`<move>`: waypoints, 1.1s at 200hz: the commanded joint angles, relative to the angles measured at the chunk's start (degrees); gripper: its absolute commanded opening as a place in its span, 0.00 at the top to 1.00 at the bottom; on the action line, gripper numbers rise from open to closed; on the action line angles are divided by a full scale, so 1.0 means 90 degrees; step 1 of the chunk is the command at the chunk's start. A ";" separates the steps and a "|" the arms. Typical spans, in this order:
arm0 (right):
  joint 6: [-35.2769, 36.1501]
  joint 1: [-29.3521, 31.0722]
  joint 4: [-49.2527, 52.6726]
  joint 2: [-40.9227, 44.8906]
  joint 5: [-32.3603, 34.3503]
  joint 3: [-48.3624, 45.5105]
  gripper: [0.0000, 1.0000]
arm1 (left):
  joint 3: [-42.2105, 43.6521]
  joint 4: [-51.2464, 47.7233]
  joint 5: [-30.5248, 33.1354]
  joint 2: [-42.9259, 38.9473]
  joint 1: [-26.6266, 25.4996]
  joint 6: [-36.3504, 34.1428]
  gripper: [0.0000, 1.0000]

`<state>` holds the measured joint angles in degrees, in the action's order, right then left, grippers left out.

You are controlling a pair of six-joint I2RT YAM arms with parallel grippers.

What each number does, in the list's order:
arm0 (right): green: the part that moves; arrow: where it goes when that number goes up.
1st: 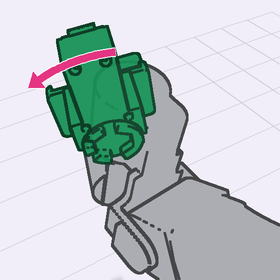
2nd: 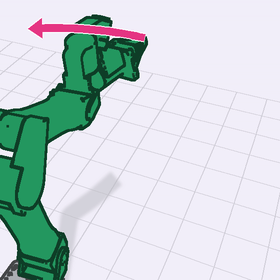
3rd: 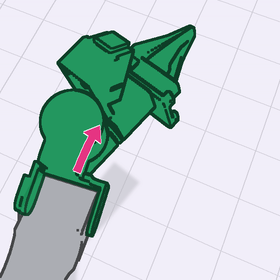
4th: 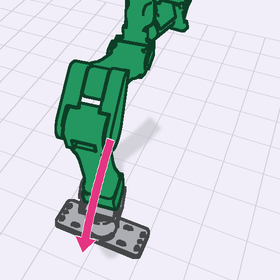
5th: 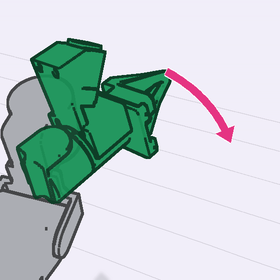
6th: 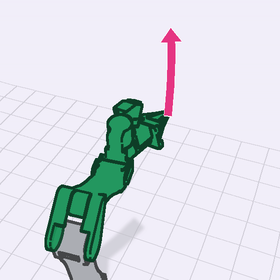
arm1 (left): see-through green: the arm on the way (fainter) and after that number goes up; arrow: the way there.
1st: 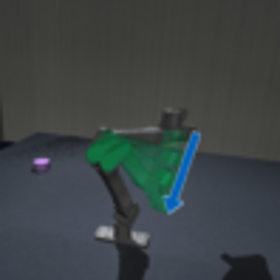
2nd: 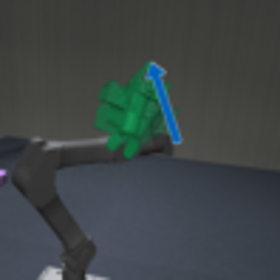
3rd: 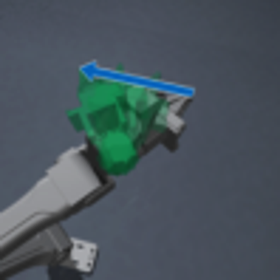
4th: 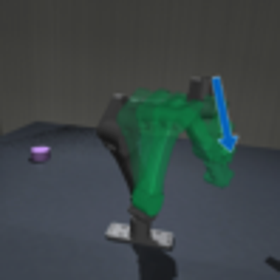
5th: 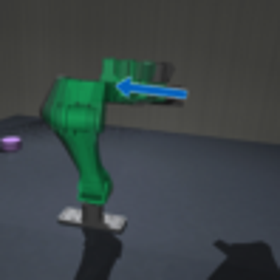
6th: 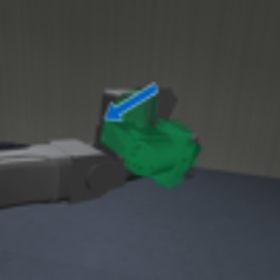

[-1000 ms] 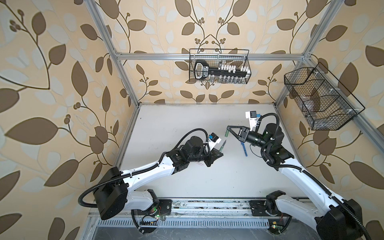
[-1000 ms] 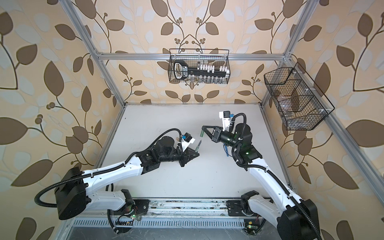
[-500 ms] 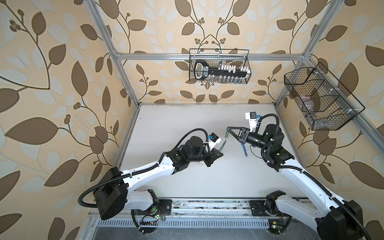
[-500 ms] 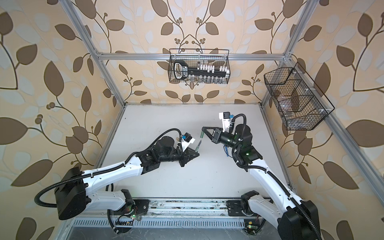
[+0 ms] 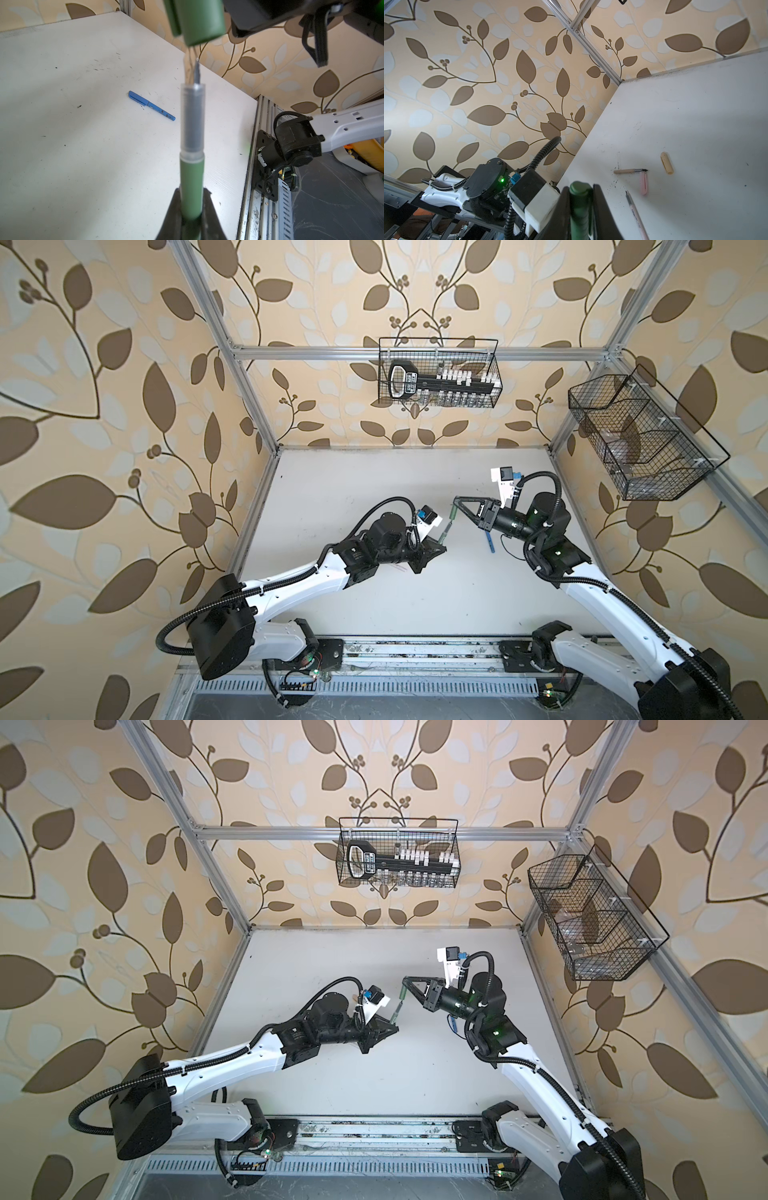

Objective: Insert the pens into the pen caps
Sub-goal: 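Push the green cap down onto the nib with the right gripper, then press the green cap further onto the pen body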

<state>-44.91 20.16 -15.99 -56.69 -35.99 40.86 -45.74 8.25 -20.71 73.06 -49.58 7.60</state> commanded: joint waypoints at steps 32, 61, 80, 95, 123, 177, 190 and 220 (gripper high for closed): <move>0.0081 0.0045 -0.0068 0.0027 0.0054 -0.0156 0.83 | 0.0004 0.0195 -0.0033 -0.0295 -0.0062 -0.0066 0.97; 0.0173 0.0030 0.0095 0.0158 0.0150 -0.0155 0.84 | 0.0011 0.0214 -0.0041 -0.0288 -0.0067 -0.0072 0.97; 0.0195 -0.0050 0.0113 0.0213 0.0189 -0.0166 0.83 | -0.0013 0.0192 -0.0052 -0.0286 -0.0066 -0.0064 0.97; 0.0185 -0.0096 0.0054 0.0190 0.0194 -0.0148 0.83 | -0.0054 0.0131 -0.0081 -0.0266 -0.0067 -0.0091 0.97; 0.0126 -0.0131 -0.0134 0.0097 0.0163 -0.0108 0.83 | -0.0084 0.0090 -0.0111 -0.0256 -0.0077 -0.0107 0.97; -0.0005 -0.0045 -0.0304 0.0042 0.0121 -0.0162 0.84 | -0.0075 0.0117 -0.0072 -0.0241 -0.0077 -0.0103 0.97; -0.0066 0.0010 -0.0370 0.0093 0.0117 -0.0221 0.83 | -0.0077 0.0135 -0.0071 -0.0251 -0.0077 -0.0069 0.97; -0.0141 0.0073 -0.0410 0.0184 0.0163 -0.0343 0.83 | -0.0055 0.0215 -0.0049 -0.0246 -0.0077 -0.0034 0.97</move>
<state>-44.97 20.27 -17.87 -56.18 -35.03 39.24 -45.69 7.53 -20.75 72.79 -49.60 7.60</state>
